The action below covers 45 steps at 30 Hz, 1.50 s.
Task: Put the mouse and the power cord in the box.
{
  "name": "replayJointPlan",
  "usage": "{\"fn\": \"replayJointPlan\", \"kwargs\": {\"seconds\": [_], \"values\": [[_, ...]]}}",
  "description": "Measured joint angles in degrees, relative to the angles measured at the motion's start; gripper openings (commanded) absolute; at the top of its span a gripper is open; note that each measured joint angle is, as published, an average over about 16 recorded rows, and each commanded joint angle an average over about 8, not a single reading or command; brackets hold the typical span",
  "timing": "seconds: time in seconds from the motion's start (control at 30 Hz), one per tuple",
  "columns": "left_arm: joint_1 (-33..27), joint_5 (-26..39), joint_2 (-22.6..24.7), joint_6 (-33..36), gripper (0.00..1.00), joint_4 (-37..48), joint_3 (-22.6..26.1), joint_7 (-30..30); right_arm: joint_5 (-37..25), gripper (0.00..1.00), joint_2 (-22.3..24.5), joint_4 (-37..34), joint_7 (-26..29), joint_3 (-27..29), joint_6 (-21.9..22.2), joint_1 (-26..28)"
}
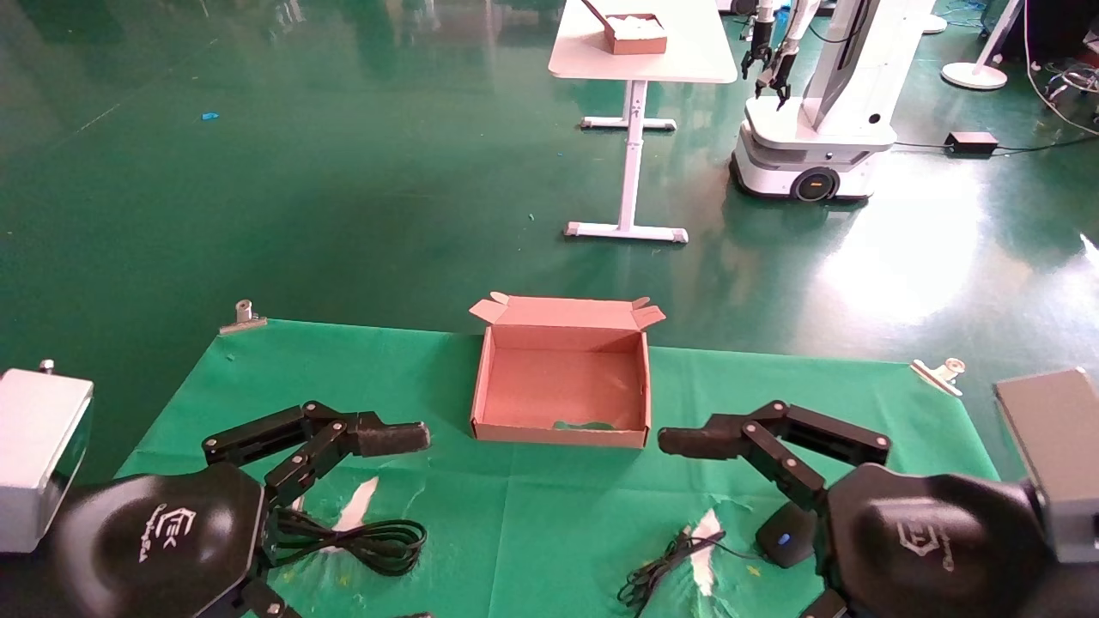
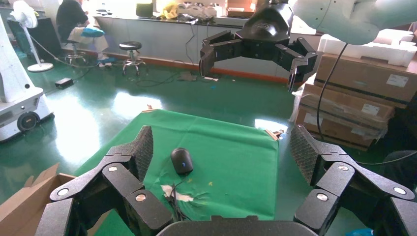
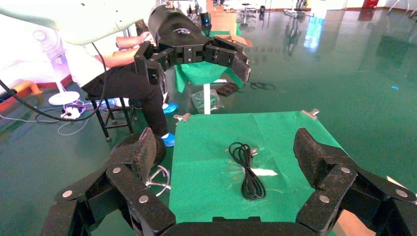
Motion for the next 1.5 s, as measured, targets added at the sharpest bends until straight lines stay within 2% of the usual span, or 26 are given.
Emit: {"fn": "replayJointPlan", "kwargs": {"seconds": [0.13,0.3,0.6,0.77,0.9,1.17,1.5], "values": [[-0.18,2.68,-0.6,-0.49,1.0,-0.56,0.77,0.01,-3.26,1.0,0.7,0.83,-0.25,-0.97,0.08,0.51],[-1.73,10.41,-1.38,-1.91,1.0,-1.74,3.09,-0.63,-11.75,1.0,1.35,2.08,-0.58,-3.78,-0.05,2.76],[-8.48,34.98,-0.17,-5.44,1.0,-3.74,10.96,-4.71,-32.28,1.0,0.43,3.91,0.67,-10.92,0.53,9.02],[-12.12,45.78,1.8,-6.33,1.0,-3.95,14.5,-7.32,-39.04,1.0,-1.05,3.92,2.11,-13.37,1.09,11.2],[-13.82,50.7,3.08,-6.56,1.0,-3.79,16.13,-8.69,-41.48,1.0,-1.86,3.69,2.87,-14.21,1.48,11.95],[-14.79,56.39,5.6,-7.9,1.0,-2.19,17.99,-9.88,-42.42,1.0,-2.26,3.09,3.27,-14.5,1.32,12.74],[-15.81,69.98,13.41,-14.03,1.0,4.86,22.45,-13.45,-42.31,1.0,-1.59,2.7,4.57,-14.35,0.83,13.77]]}}
